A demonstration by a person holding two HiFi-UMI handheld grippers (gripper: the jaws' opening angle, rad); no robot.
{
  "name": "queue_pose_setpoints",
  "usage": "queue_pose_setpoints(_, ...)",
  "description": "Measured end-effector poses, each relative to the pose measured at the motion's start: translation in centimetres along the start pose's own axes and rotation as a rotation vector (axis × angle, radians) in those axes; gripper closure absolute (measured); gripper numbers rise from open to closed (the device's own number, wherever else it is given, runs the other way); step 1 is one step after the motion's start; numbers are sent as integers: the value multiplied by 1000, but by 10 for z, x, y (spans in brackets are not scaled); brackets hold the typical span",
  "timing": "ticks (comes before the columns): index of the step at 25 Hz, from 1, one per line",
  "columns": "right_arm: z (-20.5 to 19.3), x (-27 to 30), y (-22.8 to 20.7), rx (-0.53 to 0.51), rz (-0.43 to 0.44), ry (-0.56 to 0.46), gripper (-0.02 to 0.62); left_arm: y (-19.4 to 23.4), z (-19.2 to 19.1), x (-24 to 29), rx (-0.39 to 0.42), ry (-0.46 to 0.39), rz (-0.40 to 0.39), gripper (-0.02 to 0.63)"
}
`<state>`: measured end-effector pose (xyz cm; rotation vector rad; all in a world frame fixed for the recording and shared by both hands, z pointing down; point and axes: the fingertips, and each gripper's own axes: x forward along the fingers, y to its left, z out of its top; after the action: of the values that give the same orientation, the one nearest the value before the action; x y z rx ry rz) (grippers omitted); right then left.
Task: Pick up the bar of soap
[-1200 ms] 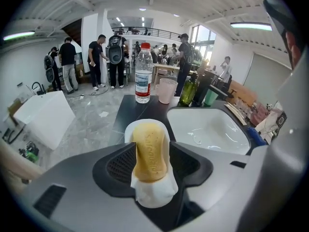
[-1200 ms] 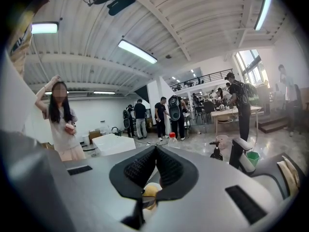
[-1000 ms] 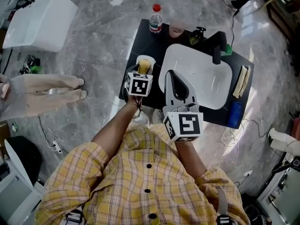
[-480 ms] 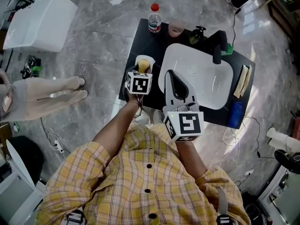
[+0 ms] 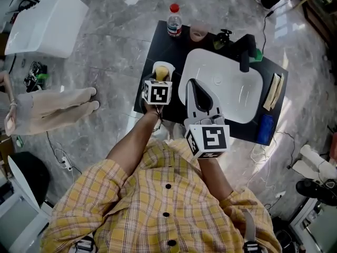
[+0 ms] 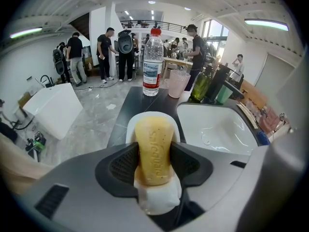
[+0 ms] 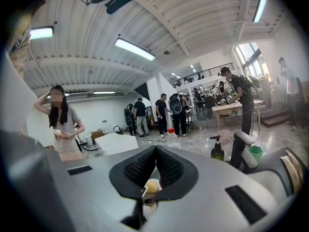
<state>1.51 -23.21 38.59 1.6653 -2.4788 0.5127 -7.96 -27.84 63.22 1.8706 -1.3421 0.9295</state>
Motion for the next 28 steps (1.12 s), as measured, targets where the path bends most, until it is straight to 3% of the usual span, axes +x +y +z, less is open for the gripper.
queue_pose_setpoints(15,1,-7,1,-8,-4,-1,577,2,1,-4,-6,-4,30,405)
queue_pose_setpoints(28,2,-4,10,-17,23,-1,577,-2,23,-43,-9,-151,16,405)
